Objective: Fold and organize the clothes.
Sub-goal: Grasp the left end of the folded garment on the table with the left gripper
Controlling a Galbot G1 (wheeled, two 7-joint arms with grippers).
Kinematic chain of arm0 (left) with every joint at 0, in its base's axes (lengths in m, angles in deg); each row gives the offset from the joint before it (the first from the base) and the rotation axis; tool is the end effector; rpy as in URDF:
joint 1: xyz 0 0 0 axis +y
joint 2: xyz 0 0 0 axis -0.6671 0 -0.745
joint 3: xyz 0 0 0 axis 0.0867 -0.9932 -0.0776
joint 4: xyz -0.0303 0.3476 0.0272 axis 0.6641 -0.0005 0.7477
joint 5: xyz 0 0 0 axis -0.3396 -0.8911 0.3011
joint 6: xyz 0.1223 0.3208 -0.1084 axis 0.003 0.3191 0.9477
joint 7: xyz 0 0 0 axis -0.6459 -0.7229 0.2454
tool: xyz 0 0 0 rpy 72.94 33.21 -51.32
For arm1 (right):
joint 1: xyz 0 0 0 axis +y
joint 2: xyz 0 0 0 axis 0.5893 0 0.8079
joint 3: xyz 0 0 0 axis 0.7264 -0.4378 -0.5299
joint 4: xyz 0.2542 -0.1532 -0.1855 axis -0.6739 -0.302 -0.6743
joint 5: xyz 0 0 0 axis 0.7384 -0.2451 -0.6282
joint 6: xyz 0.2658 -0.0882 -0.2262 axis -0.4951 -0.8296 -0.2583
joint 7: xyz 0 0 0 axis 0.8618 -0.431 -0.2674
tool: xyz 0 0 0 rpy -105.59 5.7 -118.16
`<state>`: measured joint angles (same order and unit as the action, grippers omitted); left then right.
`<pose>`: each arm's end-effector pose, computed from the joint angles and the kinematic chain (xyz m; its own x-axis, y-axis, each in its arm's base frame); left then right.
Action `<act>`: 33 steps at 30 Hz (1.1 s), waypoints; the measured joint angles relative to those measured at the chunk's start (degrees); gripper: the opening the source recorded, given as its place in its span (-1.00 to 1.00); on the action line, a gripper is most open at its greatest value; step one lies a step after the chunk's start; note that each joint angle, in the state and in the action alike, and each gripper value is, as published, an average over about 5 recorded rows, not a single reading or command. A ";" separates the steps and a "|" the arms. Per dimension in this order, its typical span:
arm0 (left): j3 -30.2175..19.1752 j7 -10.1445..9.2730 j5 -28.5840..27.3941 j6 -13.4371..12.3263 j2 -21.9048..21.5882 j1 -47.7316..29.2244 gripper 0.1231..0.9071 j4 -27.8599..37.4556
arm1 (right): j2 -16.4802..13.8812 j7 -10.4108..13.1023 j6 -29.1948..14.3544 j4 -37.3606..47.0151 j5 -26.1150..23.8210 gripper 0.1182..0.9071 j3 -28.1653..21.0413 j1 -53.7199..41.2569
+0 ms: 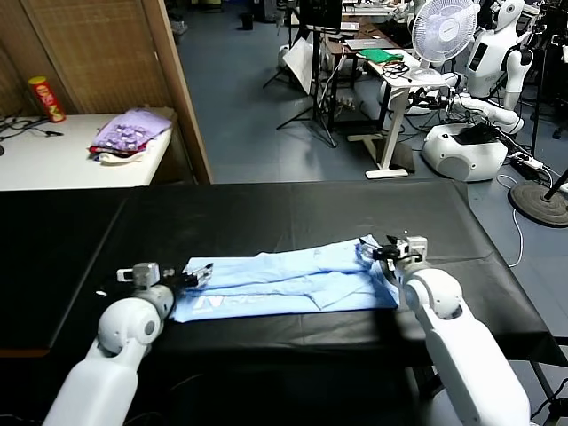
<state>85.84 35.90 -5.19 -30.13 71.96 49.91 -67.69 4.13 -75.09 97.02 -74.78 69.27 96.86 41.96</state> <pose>0.3439 0.0948 -0.2742 -0.8256 0.1017 0.5550 0.0181 0.9879 -0.1542 0.4198 -0.0629 -0.2901 -0.8800 -0.1198 0.4596 -0.1127 0.9927 0.0430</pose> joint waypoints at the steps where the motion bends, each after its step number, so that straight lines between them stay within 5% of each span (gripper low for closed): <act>1: 0.11 0.01 -0.28 -0.24 0.18 -0.04 -0.01 0.35 | 0.49 0.22 -0.63 0.43 -0.26 -0.43 -0.05 0.05; 4: 0.15 -0.04 -2.32 -1.78 0.87 -0.17 -0.44 1.25 | 1.97 1.84 -3.23 1.49 -1.65 -0.80 -0.33 0.37; 7: -0.38 -0.01 -6.82 -5.16 1.90 -0.55 -0.82 2.49 | 3.56 4.18 -6.50 2.57 -4.14 -0.94 -0.68 0.76; 11: -1.06 -0.12 -13.43 -9.73 3.56 -1.54 -0.98 4.62 | 5.26 5.00 -10.04 3.86 -6.27 -0.92 -0.80 1.03; 15: -1.23 -0.41 -15.51 -11.00 4.61 -2.38 -0.99 5.72 | 5.41 2.87 -10.09 3.25 -5.48 -0.62 -0.58 1.70; 18: -1.06 -0.38 -15.44 -11.34 4.49 -2.45 -0.86 5.48 | 4.54 1.52 -8.53 1.03 -4.30 -0.20 -0.09 2.70; 24: 0.45 -0.52 -13.27 -10.33 2.92 -0.99 -0.07 2.93 | 1.83 1.22 -6.31 -5.44 -1.38 0.57 1.44 5.26; 31: 3.71 -0.85 -9.13 -9.09 3.07 3.11 0.68 -1.46 | -0.03 1.26 -5.76 -11.73 0.25 0.72 2.53 8.08; 33: 4.74 -0.76 -8.66 -9.01 3.82 4.51 0.71 -2.11 | -0.09 1.27 -5.74 -12.85 0.31 0.72 2.46 8.40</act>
<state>90.58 35.14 -13.84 -39.14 75.78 54.42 -69.80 4.04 -73.82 91.28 -87.63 69.57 99.33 50.36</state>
